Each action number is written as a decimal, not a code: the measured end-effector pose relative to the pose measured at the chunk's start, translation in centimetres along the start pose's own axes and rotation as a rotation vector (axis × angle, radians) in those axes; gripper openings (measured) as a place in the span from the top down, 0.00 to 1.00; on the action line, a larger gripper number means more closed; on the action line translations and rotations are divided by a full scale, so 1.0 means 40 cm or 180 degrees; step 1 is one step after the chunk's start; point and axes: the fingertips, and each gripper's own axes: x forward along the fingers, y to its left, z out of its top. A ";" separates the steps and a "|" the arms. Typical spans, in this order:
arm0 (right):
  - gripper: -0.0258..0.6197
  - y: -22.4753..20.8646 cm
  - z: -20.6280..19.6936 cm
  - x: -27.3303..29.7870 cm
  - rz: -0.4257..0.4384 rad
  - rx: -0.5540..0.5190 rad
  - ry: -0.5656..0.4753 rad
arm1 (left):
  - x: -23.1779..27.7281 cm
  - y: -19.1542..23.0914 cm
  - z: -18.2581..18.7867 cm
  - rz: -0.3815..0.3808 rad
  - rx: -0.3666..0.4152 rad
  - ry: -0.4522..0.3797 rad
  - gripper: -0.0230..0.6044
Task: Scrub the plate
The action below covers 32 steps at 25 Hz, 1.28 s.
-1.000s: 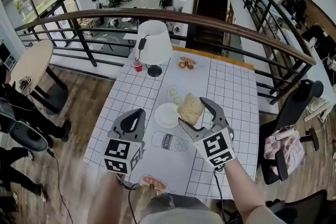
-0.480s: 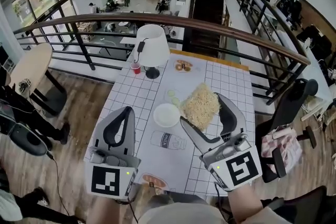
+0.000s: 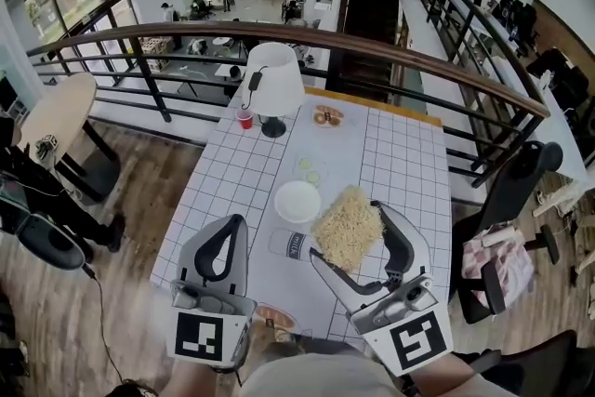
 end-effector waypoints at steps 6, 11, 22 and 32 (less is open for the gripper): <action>0.38 0.037 -0.060 -0.012 0.0025 0.0019 0.0181 | -0.022 -0.040 -0.046 -0.0088 0.0312 0.0243 0.94; 0.38 0.047 -0.067 -0.012 0.0121 0.0163 0.0060 | -0.021 -0.050 -0.059 -0.0148 0.0231 0.0296 0.94; 0.38 -0.006 -0.059 0.004 0.0028 0.0084 0.0044 | -0.038 -0.033 -0.022 -0.0037 0.0132 0.0201 0.94; 0.38 -0.026 -0.029 -0.002 0.0025 -0.0166 -0.0016 | -0.056 -0.031 -0.004 0.0015 0.0156 0.0173 0.94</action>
